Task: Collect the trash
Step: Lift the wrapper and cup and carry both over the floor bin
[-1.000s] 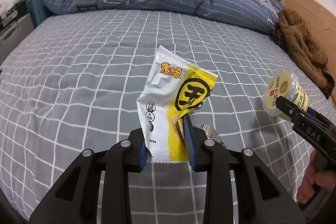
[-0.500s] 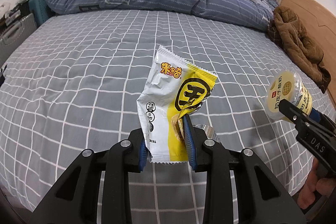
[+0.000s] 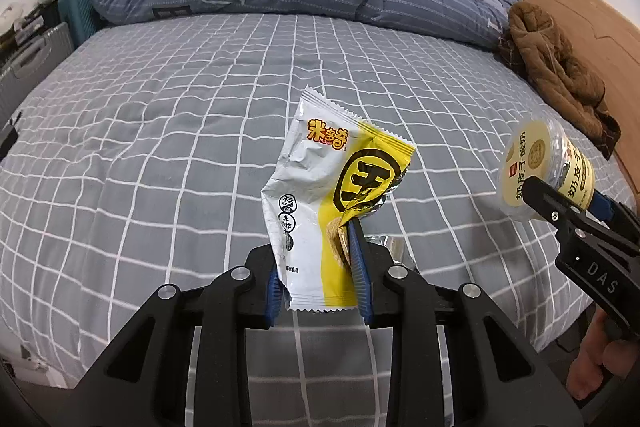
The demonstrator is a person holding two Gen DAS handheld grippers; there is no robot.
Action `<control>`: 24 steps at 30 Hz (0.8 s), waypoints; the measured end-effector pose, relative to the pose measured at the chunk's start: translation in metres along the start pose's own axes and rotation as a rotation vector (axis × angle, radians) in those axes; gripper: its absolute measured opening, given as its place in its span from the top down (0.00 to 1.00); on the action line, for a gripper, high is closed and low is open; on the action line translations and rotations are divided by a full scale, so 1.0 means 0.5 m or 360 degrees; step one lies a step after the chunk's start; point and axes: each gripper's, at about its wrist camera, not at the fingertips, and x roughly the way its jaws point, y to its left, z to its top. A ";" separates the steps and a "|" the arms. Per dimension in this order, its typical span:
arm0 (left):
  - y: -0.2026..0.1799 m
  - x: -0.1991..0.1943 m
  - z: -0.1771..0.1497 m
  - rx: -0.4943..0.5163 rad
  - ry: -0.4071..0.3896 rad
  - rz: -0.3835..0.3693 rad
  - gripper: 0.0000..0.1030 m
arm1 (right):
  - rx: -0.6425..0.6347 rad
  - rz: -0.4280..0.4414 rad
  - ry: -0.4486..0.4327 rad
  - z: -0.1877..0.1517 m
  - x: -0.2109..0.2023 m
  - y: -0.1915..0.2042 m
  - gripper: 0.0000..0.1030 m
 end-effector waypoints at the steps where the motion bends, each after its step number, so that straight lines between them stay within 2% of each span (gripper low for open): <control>1: -0.001 -0.005 -0.003 0.0002 -0.0005 0.0002 0.73 | 0.0003 0.0000 -0.0003 -0.003 -0.006 0.000 0.31; 10: -0.013 -0.069 -0.036 0.0037 -0.0057 0.0028 0.73 | -0.0027 -0.0011 -0.0045 -0.041 -0.077 0.013 0.31; 24: -0.028 -0.136 -0.118 0.0059 -0.0023 -0.0011 0.73 | -0.0042 0.0018 -0.0012 -0.121 -0.158 0.029 0.32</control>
